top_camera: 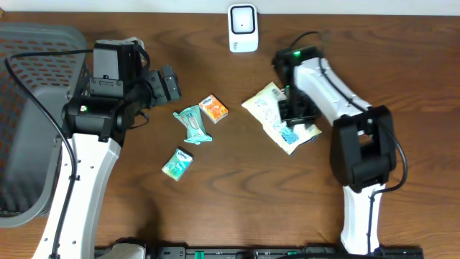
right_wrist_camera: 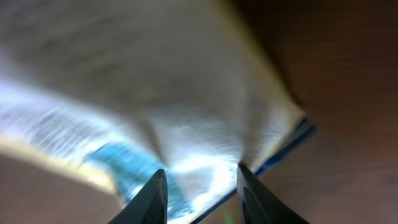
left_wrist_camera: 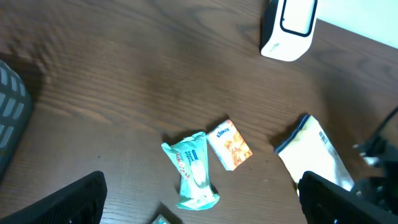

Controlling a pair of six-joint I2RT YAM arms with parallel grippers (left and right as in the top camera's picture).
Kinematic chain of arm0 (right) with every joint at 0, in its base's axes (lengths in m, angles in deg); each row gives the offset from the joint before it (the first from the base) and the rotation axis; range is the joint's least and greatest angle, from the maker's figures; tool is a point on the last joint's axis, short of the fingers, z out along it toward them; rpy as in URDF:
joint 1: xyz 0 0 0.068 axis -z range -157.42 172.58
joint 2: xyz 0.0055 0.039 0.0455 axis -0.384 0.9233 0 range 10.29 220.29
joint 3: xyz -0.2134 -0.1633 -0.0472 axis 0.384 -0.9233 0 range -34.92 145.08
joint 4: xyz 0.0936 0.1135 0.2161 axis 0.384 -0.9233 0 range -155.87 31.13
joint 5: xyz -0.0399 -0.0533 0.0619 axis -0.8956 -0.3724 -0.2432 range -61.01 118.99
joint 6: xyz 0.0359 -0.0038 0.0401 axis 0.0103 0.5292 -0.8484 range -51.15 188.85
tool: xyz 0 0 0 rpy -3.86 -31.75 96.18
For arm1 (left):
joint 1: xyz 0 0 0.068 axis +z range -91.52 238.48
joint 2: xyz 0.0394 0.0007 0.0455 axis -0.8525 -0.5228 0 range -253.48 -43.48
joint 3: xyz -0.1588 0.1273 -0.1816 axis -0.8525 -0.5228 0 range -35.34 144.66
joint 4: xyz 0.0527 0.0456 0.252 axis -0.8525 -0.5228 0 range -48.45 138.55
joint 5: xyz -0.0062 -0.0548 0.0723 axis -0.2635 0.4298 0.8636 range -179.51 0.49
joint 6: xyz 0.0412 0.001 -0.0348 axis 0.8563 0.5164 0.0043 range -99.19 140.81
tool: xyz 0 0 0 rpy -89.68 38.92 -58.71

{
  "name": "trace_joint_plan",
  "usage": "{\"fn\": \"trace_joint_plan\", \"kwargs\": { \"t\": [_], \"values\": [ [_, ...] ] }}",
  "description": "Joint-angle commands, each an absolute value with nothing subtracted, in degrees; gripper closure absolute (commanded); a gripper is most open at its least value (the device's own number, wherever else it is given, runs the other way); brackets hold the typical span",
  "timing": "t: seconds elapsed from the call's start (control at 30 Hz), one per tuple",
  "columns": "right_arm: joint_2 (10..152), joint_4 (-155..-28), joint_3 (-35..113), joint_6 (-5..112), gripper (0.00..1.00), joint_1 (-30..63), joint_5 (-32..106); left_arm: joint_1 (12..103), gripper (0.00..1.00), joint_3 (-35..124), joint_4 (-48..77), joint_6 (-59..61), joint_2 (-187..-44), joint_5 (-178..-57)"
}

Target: Scan the item barcode

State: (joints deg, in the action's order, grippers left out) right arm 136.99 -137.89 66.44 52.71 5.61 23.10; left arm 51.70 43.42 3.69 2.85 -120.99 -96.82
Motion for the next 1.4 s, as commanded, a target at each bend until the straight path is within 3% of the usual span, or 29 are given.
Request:
{"fn": "trace_joint_plan", "kwargs": {
  "t": [0.0,0.13,0.43,0.9,1.37],
  "values": [
    [136.94,-136.16,66.18,52.53,0.7,9.39,22.65,51.98,0.02,43.64,3.58,3.2,-120.95,-96.27],
    [136.77,-132.53,66.23,59.35,0.73,10.88,34.38,51.98,0.02,43.64,3.58,3.2,-120.95,-96.3],
    [134.69,-116.8,66.44,61.23,0.77,9.13,47.96,51.98,0.02,43.64,3.58,3.2,-120.95,-96.27],
    [134.8,-114.61,66.42,60.18,0.76,-2.46,45.86,51.98,0.02,43.64,3.58,3.2,-120.95,-96.3],
    [134.32,-108.45,70.55,55.75,0.81,-4.49,50.56,51.98,0.02,43.64,3.58,3.2,-120.95,-96.27]
  ]
}}
